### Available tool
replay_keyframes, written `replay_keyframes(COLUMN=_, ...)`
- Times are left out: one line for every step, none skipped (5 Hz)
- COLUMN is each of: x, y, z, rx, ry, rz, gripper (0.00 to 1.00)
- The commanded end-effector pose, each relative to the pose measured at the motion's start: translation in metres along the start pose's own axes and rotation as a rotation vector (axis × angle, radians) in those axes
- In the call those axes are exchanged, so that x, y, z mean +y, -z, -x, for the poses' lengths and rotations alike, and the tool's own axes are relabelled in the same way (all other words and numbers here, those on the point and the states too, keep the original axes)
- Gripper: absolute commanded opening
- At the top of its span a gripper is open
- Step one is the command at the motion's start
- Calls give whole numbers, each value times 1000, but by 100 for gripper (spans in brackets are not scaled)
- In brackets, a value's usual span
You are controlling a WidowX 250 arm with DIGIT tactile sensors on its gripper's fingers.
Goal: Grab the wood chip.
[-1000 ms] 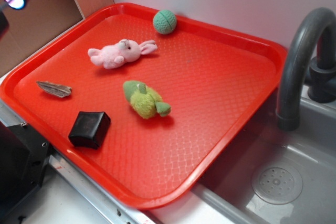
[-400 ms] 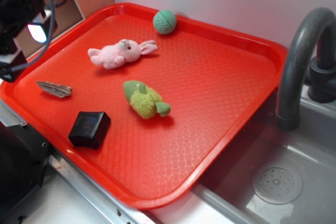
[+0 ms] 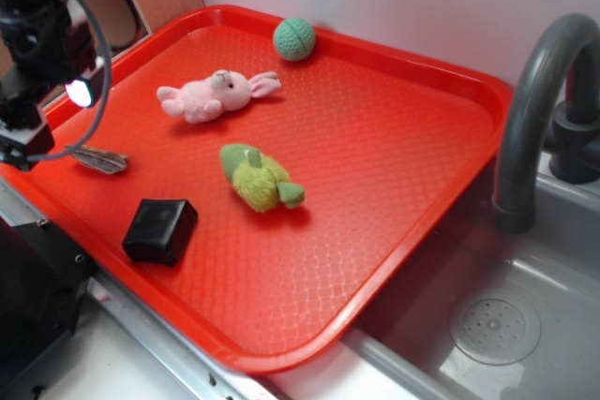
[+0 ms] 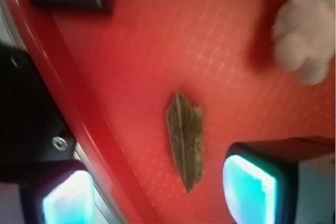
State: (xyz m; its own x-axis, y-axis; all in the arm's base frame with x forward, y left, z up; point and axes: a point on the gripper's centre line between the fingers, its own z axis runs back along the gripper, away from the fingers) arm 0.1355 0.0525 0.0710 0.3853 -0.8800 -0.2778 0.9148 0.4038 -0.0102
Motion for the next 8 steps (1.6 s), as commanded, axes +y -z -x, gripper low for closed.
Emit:
replay_keyframes(x=10, y=27, z=5, rx=117, ry=-86, rz=40, gripper=100)
replay_keyframes(x=12, y=39, z=5, rx=152, ry=-103, rz=55, gripper=100)
replay_keyframes(x=10, y=49, z=1, rx=200, ry=-100, rz=72, gripper=100)
replay_keyframes(x=10, y=57, z=1, rx=207, ry=-105, rz=81, gripper=100)
replay_keyframes(x=13, y=62, z=7, rx=217, ry=-162, rz=87, gripper=85)
replay_keyframes(x=16, y=67, z=10, rx=238, ry=-196, rz=90, gripper=0)
replay_keyframes(x=19, y=69, z=11, rx=233, ry=-216, rz=92, gripper=0)
replay_keyframes(x=22, y=71, z=6, rx=236, ry=-217, rz=96, gripper=0)
